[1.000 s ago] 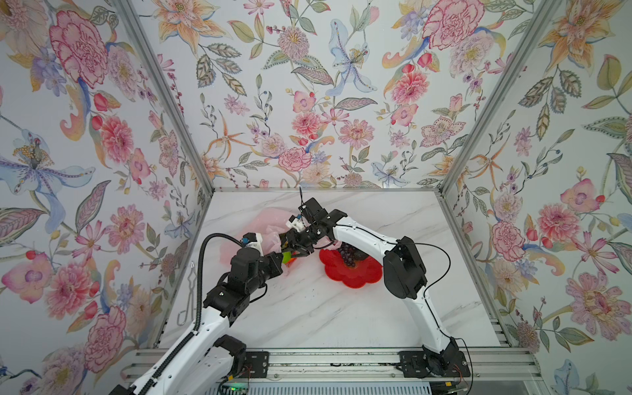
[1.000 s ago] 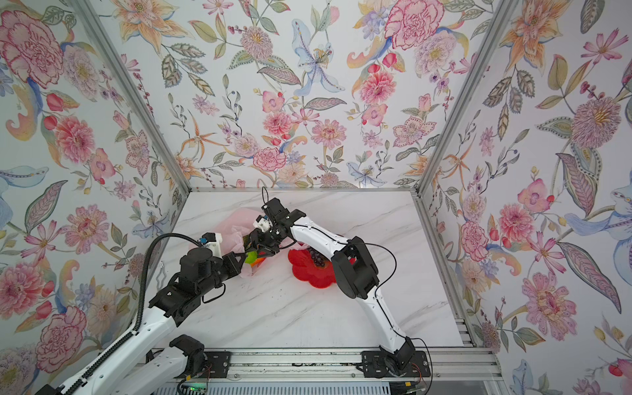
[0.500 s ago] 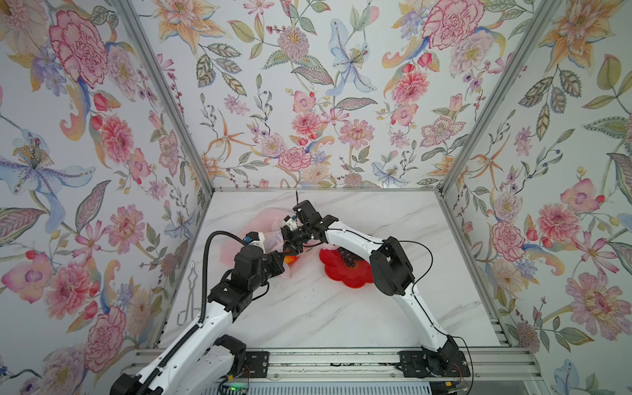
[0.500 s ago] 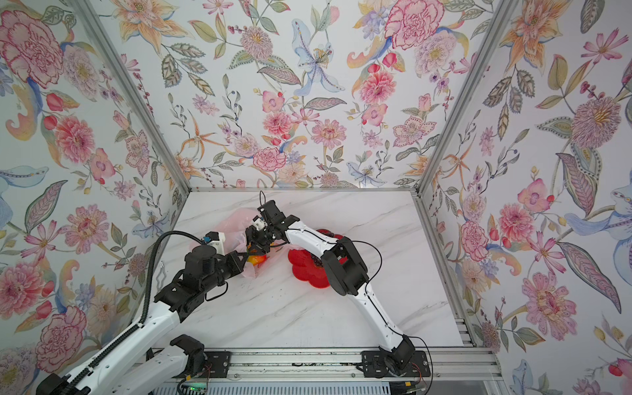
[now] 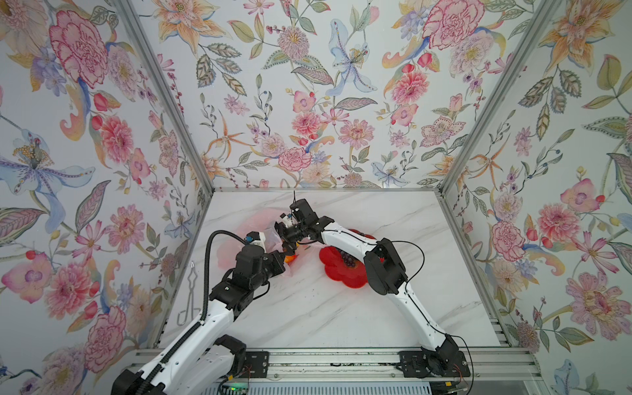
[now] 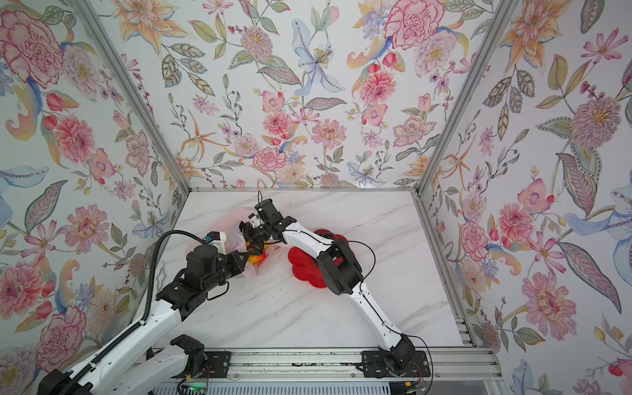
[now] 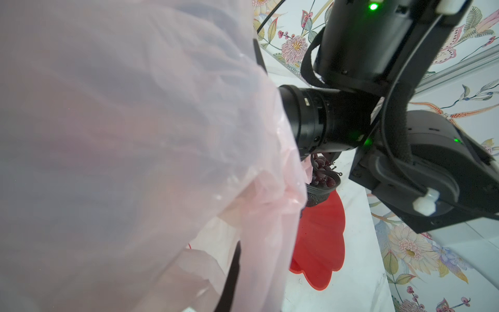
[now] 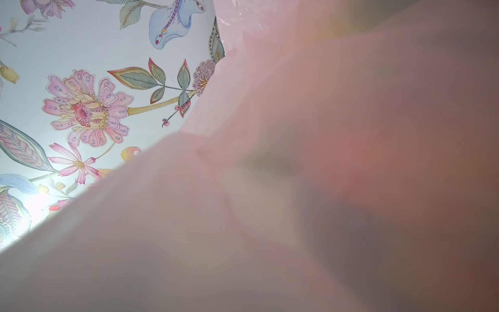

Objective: Place the fruits into the plastic bag
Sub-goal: Place the fruit in the plastic bag, then pick up the fruit from the plate.

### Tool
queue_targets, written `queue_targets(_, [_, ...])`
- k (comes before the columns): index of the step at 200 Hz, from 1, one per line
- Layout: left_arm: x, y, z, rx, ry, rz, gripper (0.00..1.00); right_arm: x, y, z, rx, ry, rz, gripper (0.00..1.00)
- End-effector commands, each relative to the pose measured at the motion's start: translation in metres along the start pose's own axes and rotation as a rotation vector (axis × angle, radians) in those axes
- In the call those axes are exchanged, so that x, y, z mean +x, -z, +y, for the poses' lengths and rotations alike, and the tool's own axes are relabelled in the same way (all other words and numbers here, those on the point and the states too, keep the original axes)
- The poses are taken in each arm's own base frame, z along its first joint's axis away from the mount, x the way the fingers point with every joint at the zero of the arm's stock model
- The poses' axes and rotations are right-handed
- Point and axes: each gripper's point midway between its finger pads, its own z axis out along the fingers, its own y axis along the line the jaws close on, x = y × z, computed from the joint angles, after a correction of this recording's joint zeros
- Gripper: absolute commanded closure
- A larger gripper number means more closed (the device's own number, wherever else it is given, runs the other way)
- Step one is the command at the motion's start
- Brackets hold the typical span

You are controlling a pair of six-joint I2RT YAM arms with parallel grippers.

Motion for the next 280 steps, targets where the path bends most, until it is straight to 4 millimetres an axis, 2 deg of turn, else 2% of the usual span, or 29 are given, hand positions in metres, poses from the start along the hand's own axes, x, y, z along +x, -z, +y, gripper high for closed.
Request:
queue_targets(1, [-0.008,0.0,-0.012,0.031,0.003,-0.016,1.0,0.001,0.013,0.017,-0.015,0.055,-0.008,0.01])
queue_targets(56, [-0.01,0.001,-0.01,0.022,0.004,-0.029,1.0,0.01,0.038,0.011,0.066,0.102,-0.023,0.01])
queue_targets(95, [-0.01,0.006,-0.006,0.007,0.011,-0.043,1.0,0.017,0.065,0.001,0.166,0.142,-0.04,0.01])
queue_targets(128, [-0.011,0.008,-0.001,-0.003,0.022,-0.05,1.0,0.032,0.09,-0.006,0.246,0.184,-0.049,0.01])
queue_targets(185, [-0.011,0.015,0.008,-0.011,0.064,-0.069,1.0,0.066,0.153,-0.001,0.399,0.299,-0.099,0.01])
queue_targets(215, [-0.01,0.016,0.01,-0.009,0.074,-0.07,1.0,0.075,0.206,0.004,0.591,0.417,-0.227,0.01])
queue_targets(231, [-0.01,0.015,0.01,-0.009,0.073,-0.069,1.0,0.073,0.245,-0.008,0.725,0.424,-0.345,0.01])
queue_targets(244, [-0.011,0.015,0.011,-0.014,0.074,-0.073,1.0,0.07,0.273,-0.026,0.766,0.334,-0.42,0.01])
queue_targets(248, [-0.012,0.015,0.011,-0.015,0.076,-0.076,1.0,0.065,0.289,-0.036,0.76,0.273,-0.445,0.01])
queue_targets(268, [-0.014,0.016,0.01,-0.009,0.077,-0.083,1.0,0.062,0.309,-0.071,0.593,0.08,-0.405,0.01])
queue_targets(280, [-0.015,0.015,0.009,-0.003,0.077,-0.084,1.0,0.058,0.323,-0.09,0.589,0.036,-0.426,0.01])
